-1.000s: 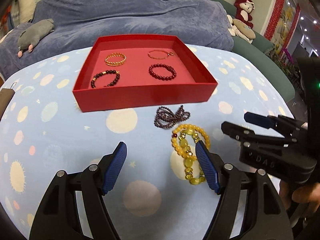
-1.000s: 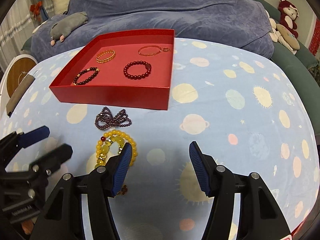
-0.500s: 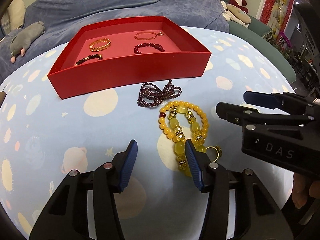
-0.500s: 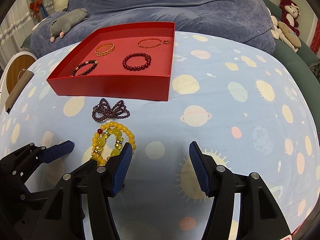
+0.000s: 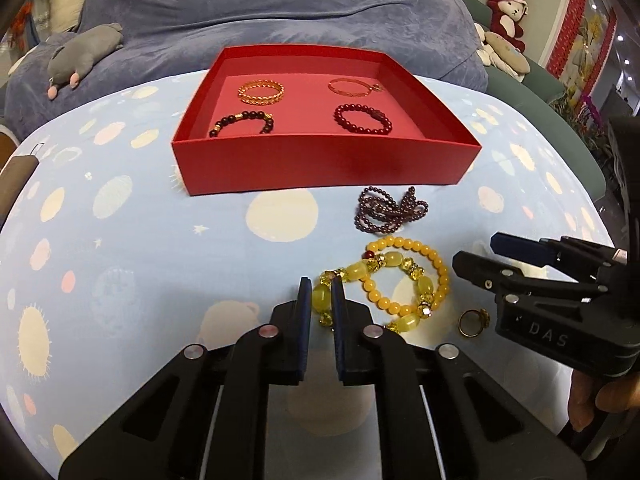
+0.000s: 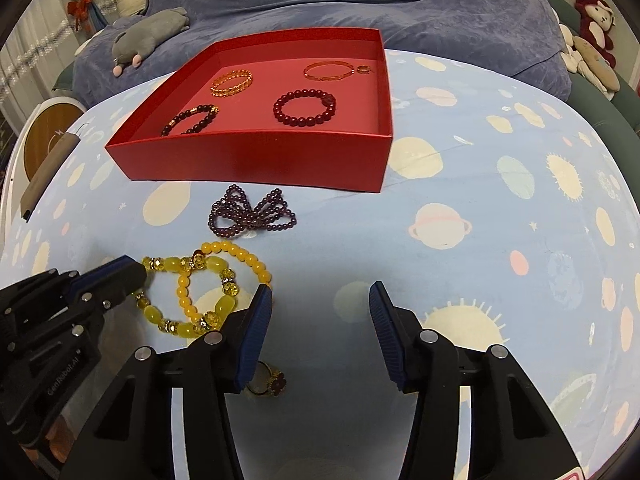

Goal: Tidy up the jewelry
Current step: 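Grasp the large yellow bead bracelet with the left tool while the right grasps the orange bead bracelet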

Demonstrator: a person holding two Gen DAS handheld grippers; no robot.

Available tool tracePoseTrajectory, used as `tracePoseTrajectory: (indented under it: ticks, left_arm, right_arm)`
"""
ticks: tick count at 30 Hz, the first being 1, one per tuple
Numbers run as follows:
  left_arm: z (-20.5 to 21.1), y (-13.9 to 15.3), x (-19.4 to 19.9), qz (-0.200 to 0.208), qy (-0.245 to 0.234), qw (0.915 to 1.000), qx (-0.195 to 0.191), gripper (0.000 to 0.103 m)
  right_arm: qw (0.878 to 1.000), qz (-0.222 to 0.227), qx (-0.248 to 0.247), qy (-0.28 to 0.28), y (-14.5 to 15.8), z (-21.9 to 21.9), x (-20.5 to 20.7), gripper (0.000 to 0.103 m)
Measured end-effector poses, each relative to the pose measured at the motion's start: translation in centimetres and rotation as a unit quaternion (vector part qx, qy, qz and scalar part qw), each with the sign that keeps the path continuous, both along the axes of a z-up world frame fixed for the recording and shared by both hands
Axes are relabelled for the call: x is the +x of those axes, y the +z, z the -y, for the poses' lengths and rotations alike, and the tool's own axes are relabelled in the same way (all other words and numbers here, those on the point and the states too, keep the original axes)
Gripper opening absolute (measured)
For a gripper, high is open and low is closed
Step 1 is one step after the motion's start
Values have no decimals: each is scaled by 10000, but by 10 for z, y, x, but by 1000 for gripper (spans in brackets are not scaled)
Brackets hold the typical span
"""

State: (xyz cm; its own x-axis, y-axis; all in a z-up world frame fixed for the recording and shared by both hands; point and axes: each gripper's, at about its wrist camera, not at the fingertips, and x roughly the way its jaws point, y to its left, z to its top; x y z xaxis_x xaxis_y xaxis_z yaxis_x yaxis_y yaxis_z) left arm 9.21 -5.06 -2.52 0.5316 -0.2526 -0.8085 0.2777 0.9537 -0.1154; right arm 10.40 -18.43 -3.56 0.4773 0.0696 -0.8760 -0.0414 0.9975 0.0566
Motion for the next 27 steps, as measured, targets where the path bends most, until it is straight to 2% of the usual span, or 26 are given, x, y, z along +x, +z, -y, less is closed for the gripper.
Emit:
tracePoseTrajectory:
  ticks: [7, 16, 19, 25, 27]
  left_arm:
    - [-14, 4, 5, -12, 175, 9998, -117, 10]
    - [-27, -1, 9, -93, 346, 9993, -82, 10]
    - [-30, -1, 11, -111, 388, 9991, -128, 10]
    - [-35, 2, 13, -89, 427, 9989, -162, 10]
    - [-38, 3, 13, -89, 461, 9987, -178, 10]
  right_arm:
    - [9996, -50, 175, 206, -4, -21, 5, 46]
    - [9991, 22, -31, 412, -7, -42, 6, 39]
    - [9986, 59, -125, 507, -8, -49, 6, 33]
    - [9982, 81, -53, 596, -7, -51, 7, 7]
    - [9983, 60, -43, 575, -7, -49, 6, 7]
